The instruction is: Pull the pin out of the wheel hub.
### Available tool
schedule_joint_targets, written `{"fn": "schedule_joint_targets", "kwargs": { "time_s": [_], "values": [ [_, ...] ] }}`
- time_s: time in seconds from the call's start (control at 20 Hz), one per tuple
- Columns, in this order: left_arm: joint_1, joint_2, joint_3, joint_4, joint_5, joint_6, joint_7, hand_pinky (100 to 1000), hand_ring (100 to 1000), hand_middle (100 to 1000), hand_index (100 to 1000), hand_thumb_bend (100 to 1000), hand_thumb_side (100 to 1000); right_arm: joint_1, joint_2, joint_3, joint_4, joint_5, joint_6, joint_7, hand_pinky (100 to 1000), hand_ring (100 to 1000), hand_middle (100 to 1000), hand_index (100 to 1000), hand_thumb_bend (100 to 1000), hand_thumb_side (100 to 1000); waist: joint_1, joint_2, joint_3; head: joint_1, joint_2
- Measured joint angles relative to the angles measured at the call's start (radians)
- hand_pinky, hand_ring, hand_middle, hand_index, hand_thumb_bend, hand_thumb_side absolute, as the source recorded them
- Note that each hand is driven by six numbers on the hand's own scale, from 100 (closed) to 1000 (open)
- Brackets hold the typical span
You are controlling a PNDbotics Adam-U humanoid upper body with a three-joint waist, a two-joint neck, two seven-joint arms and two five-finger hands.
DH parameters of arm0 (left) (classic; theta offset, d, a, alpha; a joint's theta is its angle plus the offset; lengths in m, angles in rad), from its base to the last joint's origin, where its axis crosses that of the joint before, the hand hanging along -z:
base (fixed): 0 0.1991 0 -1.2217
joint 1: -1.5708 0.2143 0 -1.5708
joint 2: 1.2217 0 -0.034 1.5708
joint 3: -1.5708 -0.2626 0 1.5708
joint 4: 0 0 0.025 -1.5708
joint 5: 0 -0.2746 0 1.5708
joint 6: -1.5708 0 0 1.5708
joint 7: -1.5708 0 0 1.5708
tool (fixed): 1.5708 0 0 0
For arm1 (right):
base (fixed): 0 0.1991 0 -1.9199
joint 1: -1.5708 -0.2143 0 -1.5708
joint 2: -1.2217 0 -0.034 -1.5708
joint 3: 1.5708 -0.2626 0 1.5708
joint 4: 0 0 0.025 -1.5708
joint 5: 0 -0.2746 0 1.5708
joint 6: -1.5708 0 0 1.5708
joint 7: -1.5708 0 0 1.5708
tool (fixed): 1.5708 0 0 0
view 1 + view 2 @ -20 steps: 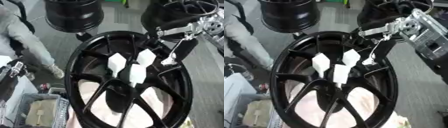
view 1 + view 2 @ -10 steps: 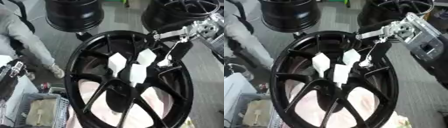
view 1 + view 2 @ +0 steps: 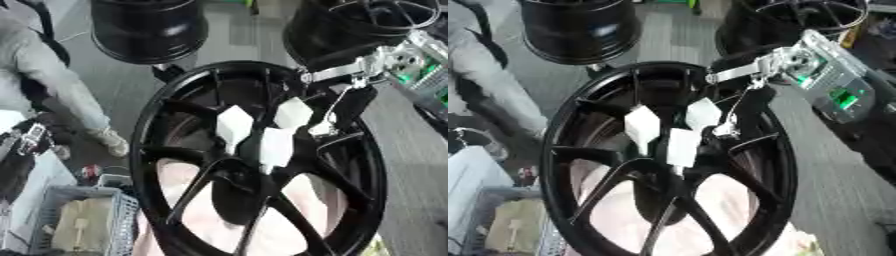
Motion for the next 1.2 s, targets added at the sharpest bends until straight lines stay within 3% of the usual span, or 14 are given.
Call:
{"fn": "schedule_joint_targets", "kwargs": {
  "time_s": [0.5,0.75,1.2],
  "values": [
    [0.0,0.0,0.0,0.0,0.0,0.001,-0.001,739,606,627,712,100,830,-0.001,0.007,0.0,0.028,0.014,0.006,0.004,798,862,813,902,291,341,0.0,0.001,0.001,0.0,0.0],
    [0.0,0.0,0.0,0.0,0.0,0.001,-0.001,740,606,626,712,100,829,0.036,-0.008,-0.003,0.005,0.012,0.014,-0.004,794,854,790,873,290,341,0.0,0.003,0.001,0.0,0.0],
    [0.0,0.0,0.0,0.0,0.0,0.001,-0.001,740,605,626,712,100,828,0.056,-0.023,-0.011,-0.026,0.007,0.036,-0.019,772,812,702,759,254,357,0.0,0.005,0.003,0.0,0.0]
  ]
}}
